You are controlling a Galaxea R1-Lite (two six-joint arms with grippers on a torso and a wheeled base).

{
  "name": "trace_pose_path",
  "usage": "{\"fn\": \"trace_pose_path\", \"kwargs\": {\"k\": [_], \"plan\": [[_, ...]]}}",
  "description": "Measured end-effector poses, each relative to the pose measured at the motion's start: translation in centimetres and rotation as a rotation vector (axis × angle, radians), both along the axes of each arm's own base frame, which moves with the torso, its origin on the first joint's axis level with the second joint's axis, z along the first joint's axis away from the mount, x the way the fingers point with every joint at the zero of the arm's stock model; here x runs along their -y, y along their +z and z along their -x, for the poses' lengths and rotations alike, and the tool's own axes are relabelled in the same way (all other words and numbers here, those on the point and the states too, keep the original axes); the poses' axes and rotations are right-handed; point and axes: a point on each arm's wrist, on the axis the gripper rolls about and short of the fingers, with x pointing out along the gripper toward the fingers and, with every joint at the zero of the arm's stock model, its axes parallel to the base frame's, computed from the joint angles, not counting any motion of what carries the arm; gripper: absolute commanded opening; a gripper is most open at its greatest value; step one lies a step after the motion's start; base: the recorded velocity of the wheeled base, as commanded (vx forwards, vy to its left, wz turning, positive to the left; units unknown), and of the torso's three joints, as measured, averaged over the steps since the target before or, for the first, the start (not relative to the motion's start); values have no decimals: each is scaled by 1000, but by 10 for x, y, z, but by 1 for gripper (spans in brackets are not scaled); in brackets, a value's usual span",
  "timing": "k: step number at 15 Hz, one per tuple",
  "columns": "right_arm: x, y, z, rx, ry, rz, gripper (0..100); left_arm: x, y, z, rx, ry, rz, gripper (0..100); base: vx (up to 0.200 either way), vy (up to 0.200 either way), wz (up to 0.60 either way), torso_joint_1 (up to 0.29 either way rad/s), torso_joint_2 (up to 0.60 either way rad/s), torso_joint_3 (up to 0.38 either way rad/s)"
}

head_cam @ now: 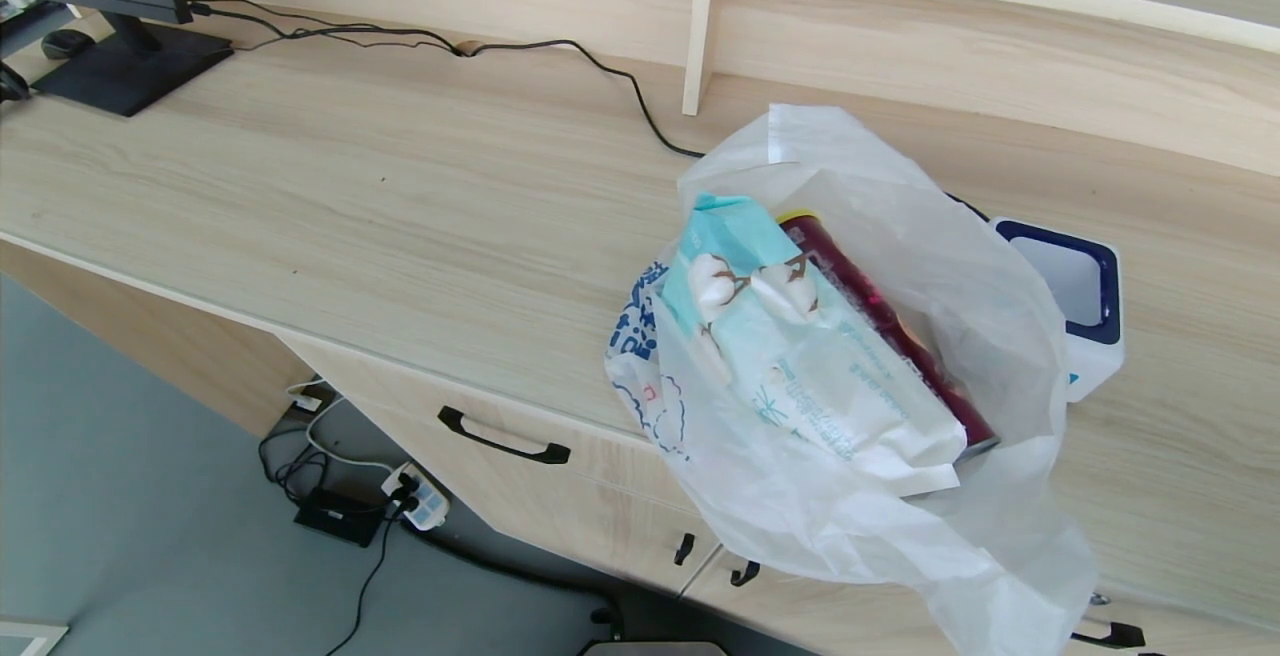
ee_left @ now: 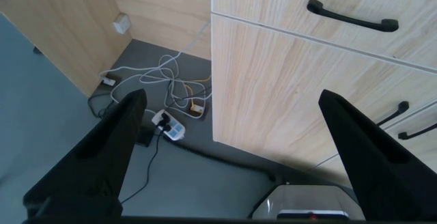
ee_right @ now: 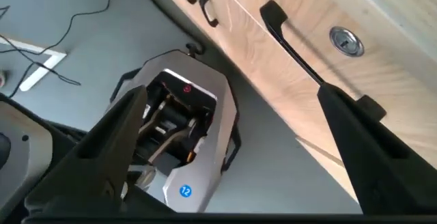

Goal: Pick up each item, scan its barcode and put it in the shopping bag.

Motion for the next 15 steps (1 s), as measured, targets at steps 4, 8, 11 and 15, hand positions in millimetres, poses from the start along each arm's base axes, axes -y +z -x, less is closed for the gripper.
{"fn": "trace_pose_path", "kwargs": {"k": [4, 8, 11, 15], "plan": [[-6, -3, 0, -70, 100, -19, 100, 0, 0, 0, 0, 1, 3, 100, 0, 0, 0, 0, 0, 0], [2, -24, 18, -239, 340, 95, 100, 0, 0, 0, 0, 0, 4, 100, 0, 0, 0, 0, 0, 0], [-1, -25, 17, -271, 374, 104, 100, 0, 0, 0, 0, 0, 4, 100, 0, 0, 0, 0, 0, 0], [3, -27, 13, -236, 202, 171, 100, 0, 0, 0, 0, 1, 4, 100, 0, 0, 0, 0, 0, 0]]}}
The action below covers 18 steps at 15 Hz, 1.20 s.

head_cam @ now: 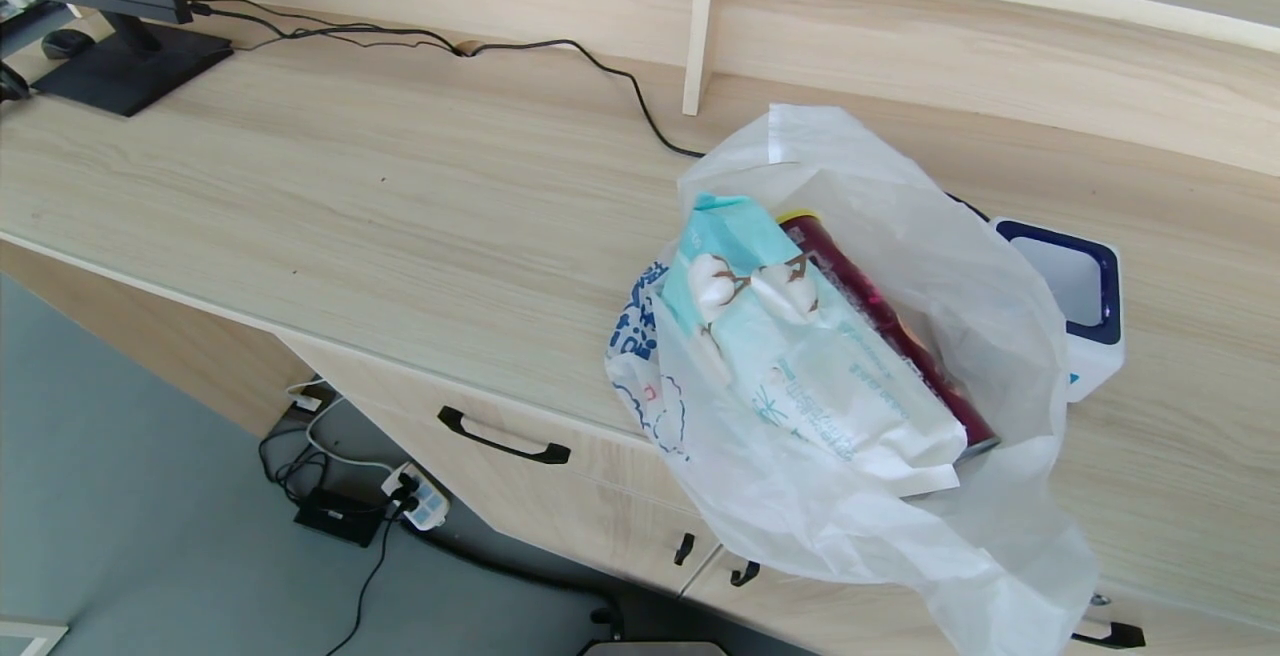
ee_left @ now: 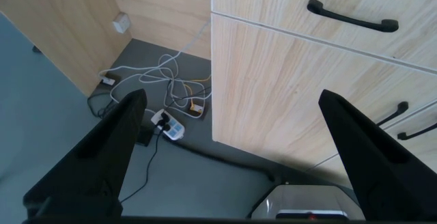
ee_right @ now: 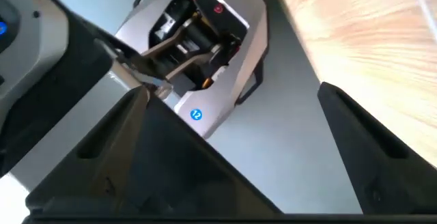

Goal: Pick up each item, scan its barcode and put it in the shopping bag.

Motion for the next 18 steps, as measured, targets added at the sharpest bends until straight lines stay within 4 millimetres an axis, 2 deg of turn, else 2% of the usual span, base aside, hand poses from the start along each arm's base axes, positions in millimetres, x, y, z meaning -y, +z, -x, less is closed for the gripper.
{"fn": "trace_pose_path", "kwargs": {"k": [12, 15, 18], "plan": [[15, -1, -14, 18, -492, 87, 100, 0, 0, 0, -1, -1, 1, 100, 0, 0, 0, 0, 0, 0], [22, 1, -12, 47, -621, 61, 100, 0, 0, 0, -3, -1, 1, 100, 0, 0, 0, 0, 0, 0], [27, 6, -4, 146, -683, -16, 100, 0, 0, 0, -2, 0, 0, 100, 0, 0, 0, 0, 0, 0]]}}
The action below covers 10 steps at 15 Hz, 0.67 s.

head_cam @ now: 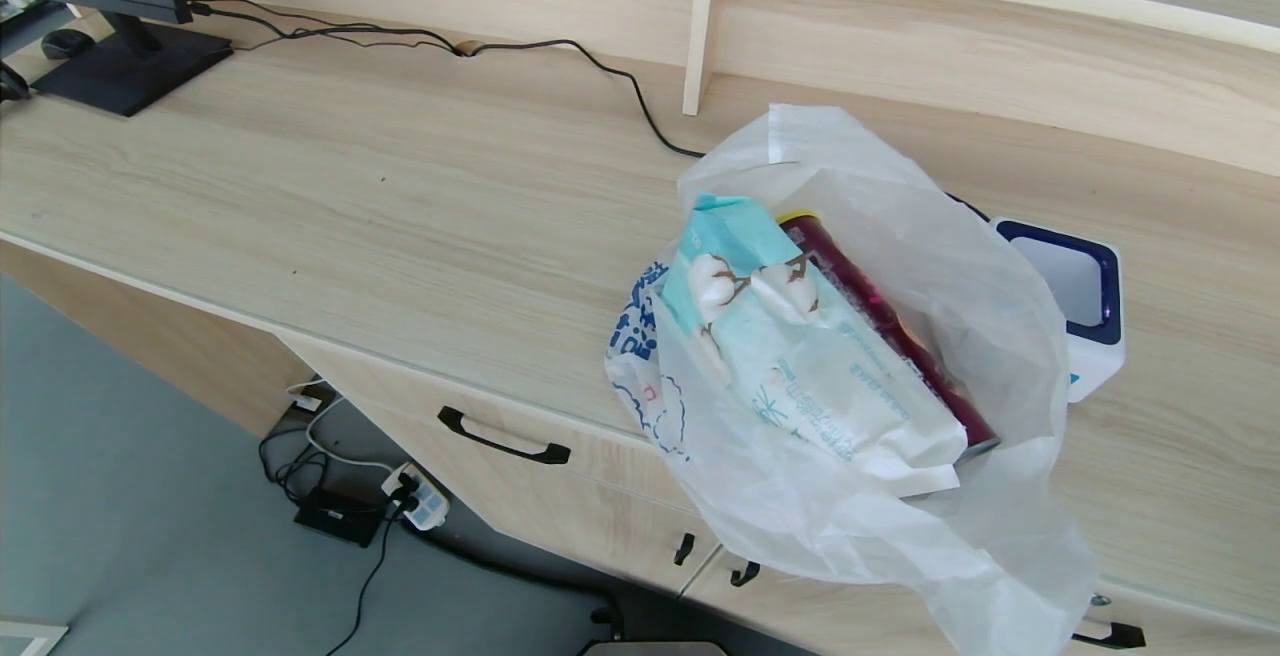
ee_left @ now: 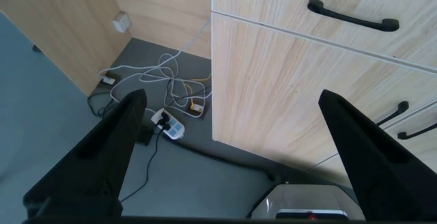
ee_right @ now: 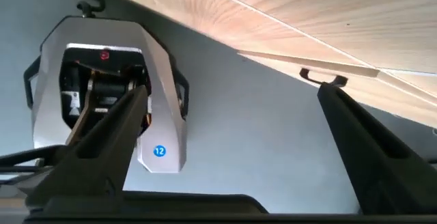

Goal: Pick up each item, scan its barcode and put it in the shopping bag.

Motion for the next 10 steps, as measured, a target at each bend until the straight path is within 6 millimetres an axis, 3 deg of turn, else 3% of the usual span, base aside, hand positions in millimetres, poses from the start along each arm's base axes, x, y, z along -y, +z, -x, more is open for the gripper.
{"fn": "trace_pose_path", "kwargs": {"k": [5, 8, 10], "plan": [[11, 6, 24, 280, -262, -32, 100, 0, 0, 0, -2, -2, -2, 100, 0, 0, 0, 0, 0, 0], [10, 7, 39, 453, -230, -77, 100, 0, 0, 0, -1, -2, -2, 100, 0, 0, 0, 0, 0, 0], [8, 5, 46, 530, -72, -140, 100, 0, 0, 0, -1, -2, -4, 100, 0, 0, 0, 0, 0, 0]]}}
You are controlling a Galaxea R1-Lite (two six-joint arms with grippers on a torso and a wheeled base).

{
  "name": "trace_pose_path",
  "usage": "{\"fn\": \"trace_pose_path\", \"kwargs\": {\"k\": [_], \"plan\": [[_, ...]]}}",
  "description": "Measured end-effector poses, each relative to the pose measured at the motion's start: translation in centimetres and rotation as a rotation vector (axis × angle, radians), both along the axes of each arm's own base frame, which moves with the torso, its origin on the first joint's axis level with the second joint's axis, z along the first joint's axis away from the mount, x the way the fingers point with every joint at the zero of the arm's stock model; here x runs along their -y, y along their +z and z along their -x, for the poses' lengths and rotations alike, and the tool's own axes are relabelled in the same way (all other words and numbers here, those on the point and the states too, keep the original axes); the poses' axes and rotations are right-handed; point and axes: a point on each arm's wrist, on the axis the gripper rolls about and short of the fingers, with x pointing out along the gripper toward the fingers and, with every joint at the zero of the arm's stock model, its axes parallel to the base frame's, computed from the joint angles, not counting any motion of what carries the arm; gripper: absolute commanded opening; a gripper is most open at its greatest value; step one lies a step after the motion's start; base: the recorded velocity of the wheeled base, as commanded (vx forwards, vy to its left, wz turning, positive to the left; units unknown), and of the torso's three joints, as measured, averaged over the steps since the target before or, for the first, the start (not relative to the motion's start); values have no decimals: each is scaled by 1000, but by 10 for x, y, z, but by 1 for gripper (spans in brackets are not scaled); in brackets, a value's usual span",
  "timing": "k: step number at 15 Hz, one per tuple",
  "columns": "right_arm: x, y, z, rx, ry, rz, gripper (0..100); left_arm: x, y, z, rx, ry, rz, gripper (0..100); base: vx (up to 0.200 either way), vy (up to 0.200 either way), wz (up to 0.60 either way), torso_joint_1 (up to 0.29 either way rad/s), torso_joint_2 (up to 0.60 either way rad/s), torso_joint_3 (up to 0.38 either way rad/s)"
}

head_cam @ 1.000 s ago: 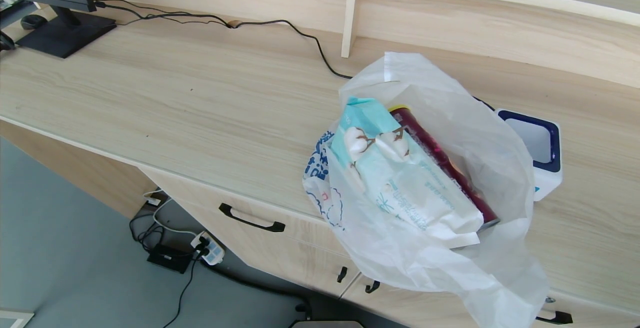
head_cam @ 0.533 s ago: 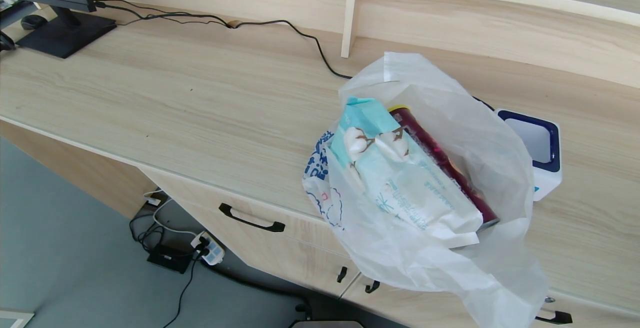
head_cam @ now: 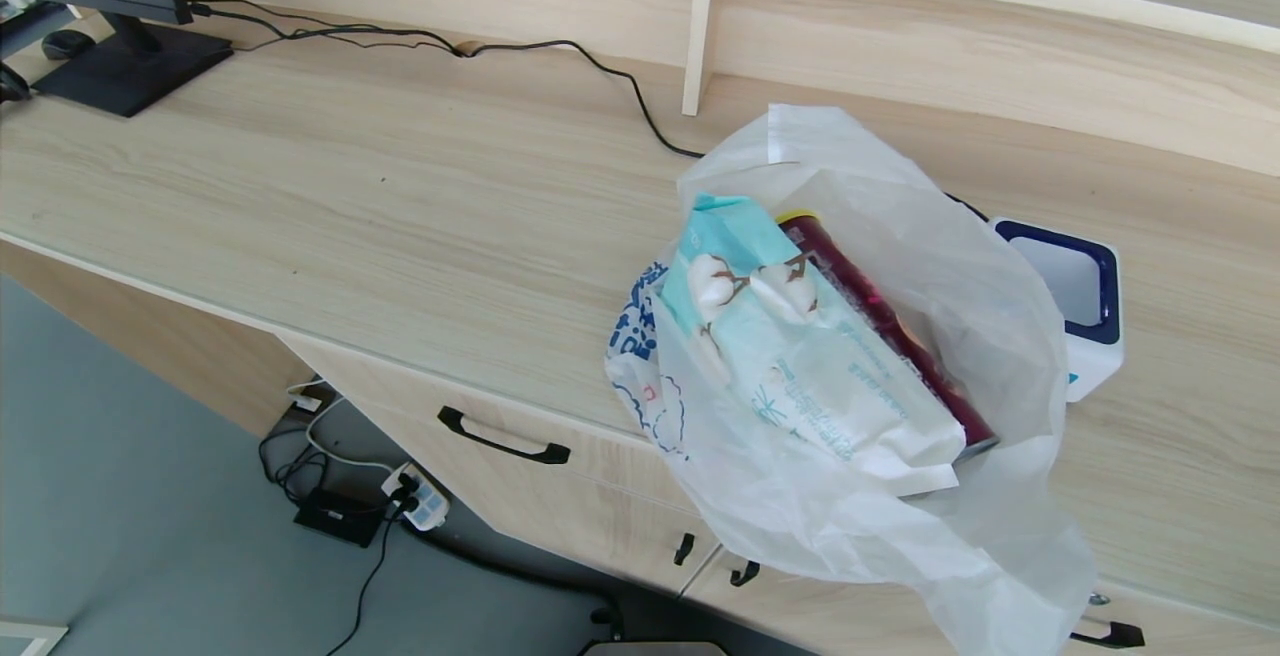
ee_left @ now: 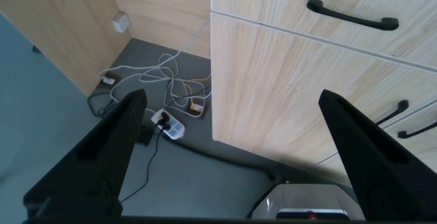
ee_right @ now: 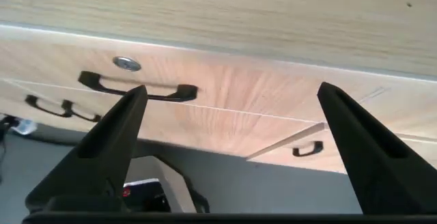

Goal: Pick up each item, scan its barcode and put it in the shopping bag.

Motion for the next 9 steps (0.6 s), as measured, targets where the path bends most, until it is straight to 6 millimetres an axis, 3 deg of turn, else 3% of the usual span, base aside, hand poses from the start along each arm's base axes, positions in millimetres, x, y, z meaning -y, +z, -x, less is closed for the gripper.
{"fn": "trace_pose_path", "kwargs": {"k": [9], "plan": [[-1, -6, 11, 100, 3, 60, 100, 0, 0, 0, 3, 0, -2, 100, 0, 0, 0, 0, 0, 0]]}}
